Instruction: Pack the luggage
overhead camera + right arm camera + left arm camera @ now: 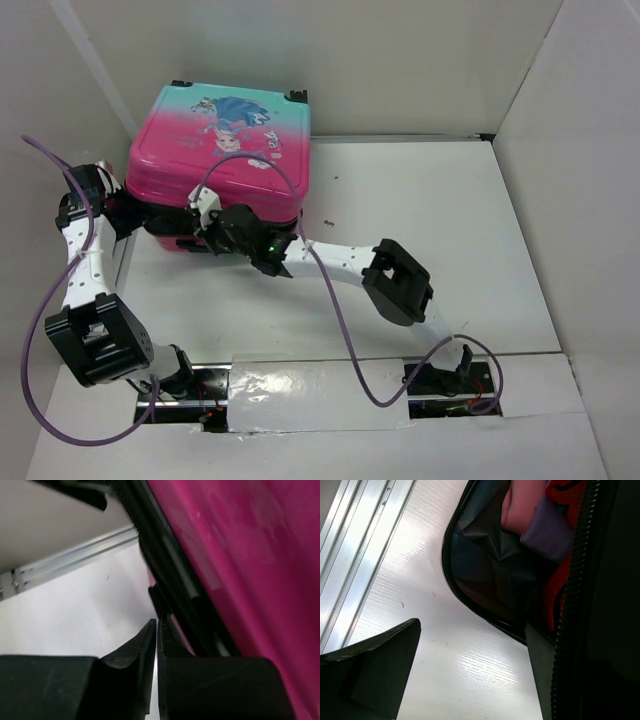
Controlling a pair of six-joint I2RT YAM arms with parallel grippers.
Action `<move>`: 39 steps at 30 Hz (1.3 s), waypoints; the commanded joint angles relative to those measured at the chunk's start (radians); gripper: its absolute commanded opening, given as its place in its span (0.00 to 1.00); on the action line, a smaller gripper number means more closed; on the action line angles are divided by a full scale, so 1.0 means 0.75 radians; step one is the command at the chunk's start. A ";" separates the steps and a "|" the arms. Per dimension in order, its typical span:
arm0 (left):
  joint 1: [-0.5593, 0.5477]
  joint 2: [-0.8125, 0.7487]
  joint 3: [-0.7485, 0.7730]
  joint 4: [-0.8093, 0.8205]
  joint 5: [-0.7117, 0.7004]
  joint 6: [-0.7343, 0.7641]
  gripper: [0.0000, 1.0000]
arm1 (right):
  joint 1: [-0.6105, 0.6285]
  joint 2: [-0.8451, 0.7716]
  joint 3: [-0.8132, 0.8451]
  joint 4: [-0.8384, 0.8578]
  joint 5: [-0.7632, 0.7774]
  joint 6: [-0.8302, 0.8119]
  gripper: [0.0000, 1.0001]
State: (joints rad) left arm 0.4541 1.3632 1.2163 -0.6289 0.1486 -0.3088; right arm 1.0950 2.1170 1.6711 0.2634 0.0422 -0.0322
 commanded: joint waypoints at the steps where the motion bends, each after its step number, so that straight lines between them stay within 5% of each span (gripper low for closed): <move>1: 0.033 -0.034 0.104 0.065 -0.016 -0.048 0.98 | -0.004 0.108 0.199 0.078 0.017 -0.045 0.10; 14: 0.033 -0.102 -0.037 0.155 0.008 -0.118 0.98 | 0.023 0.382 0.382 0.495 0.631 -0.333 0.00; 25: 0.033 -0.175 -0.176 0.139 -0.151 -0.230 1.00 | 0.008 0.370 0.555 0.594 0.655 -0.325 0.00; 33: 0.033 -0.232 -0.192 0.020 -0.494 -0.347 1.00 | -0.004 0.315 0.629 0.594 0.629 -0.337 0.00; 39: 0.033 -0.312 -0.296 0.002 -0.585 -0.423 1.00 | -0.004 0.288 0.629 0.618 0.629 -0.337 0.00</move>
State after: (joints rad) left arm 0.4347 1.2057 1.0187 -0.5587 -0.1081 -0.5133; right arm 1.1591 2.4447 2.0262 0.4866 0.4080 -0.2604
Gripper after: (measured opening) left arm 0.998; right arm 0.007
